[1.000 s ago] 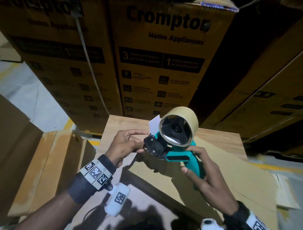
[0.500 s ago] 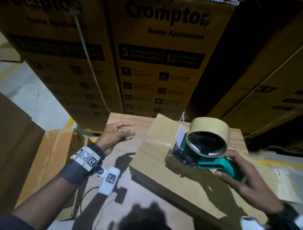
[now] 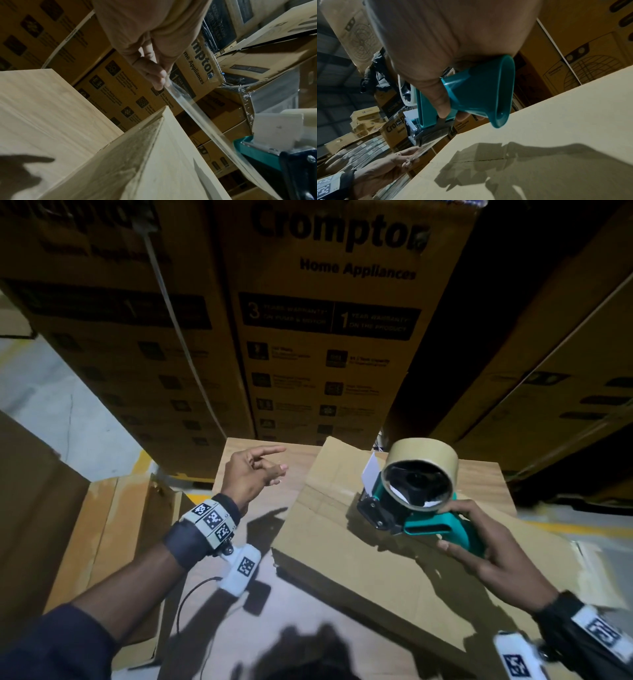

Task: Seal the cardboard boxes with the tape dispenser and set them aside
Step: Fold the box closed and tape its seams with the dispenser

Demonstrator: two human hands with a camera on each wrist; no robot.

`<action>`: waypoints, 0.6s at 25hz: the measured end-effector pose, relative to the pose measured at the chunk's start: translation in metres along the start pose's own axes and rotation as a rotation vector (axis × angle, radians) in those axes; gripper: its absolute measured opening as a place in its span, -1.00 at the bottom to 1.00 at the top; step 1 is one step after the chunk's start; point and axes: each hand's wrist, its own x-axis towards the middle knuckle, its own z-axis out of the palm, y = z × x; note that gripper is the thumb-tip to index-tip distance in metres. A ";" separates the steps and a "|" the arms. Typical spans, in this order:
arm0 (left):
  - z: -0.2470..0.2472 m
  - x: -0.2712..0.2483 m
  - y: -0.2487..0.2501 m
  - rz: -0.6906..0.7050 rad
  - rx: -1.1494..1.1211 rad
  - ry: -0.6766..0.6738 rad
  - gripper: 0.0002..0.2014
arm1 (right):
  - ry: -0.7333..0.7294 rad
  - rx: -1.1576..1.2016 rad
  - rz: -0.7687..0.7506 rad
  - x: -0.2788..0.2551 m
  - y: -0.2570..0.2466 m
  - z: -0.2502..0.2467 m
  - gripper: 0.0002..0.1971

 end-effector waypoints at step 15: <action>0.007 0.025 -0.025 0.064 0.018 -0.059 -0.51 | -0.015 -0.115 -0.040 0.010 0.009 0.001 -0.51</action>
